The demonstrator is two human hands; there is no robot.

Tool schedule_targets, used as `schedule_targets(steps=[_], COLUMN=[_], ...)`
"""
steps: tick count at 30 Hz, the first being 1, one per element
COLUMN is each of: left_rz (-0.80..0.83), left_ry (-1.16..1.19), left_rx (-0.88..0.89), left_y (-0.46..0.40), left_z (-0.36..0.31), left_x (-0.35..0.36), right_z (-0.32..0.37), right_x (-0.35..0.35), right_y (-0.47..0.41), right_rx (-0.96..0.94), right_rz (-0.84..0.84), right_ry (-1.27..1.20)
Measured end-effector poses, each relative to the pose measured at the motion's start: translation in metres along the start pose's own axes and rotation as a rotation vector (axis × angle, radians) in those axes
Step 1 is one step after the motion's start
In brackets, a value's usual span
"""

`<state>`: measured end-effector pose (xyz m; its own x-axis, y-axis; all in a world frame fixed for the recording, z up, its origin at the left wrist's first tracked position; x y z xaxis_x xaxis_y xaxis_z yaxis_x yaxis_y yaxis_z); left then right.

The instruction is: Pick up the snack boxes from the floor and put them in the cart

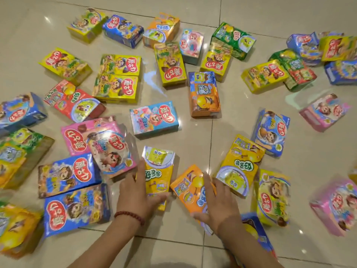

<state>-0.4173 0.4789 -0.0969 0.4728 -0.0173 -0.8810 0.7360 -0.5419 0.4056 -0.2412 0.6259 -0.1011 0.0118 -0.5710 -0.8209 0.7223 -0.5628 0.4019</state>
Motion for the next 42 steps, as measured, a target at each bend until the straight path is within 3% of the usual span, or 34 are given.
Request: schedule_targets(steps=[2, 5, 9, 17, 21, 30, 42], left_rz=[0.047, 0.084, 0.009, 0.072, 0.043, -0.142, -0.351], left_ry=[0.043, 0.161, 0.407, 0.551, 0.627, 0.771, 0.825], left_rx=[-0.052, -0.124, -0.106, -0.031, -0.016, -0.042, -0.067], left_y=[-0.003, -0.002, 0.005, 0.023, 0.03, 0.091, 0.216], left_z=[-0.002, -0.005, -0.004, 0.01, 0.007, -0.029, -0.077], left_x=[0.0, 0.001, 0.007, -0.006, -0.035, -0.189, -0.443], right_z=[0.006, 0.009, 0.01, 0.004, 0.023, 0.108, 0.25], right_x=[-0.004, -0.009, -0.006, -0.008, -0.034, -0.197, -0.419], right_y=[0.002, 0.005, 0.006, 0.026, 0.03, 0.046, 0.158], right_rx=[0.062, 0.251, 0.329, 0.164, 0.186, 0.079, -0.122], right_rz=[0.001, 0.162, 0.135, 0.093, 0.005, -0.166, -0.141], right_ry=[-0.077, -0.175, -0.288, -0.798, -1.028, -1.172, -1.217])
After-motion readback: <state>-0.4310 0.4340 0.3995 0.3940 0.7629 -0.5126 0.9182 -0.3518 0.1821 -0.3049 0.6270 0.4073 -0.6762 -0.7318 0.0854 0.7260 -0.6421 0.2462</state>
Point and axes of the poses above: each hand's wrist, its own y-axis away from the middle knuckle, its own x-axis out of the palm, z = x × y, the point moved 1 cm from there along -y, towards the middle knuckle, and after that the axes turned 15 degrees about -y, right-handed, at the moved point
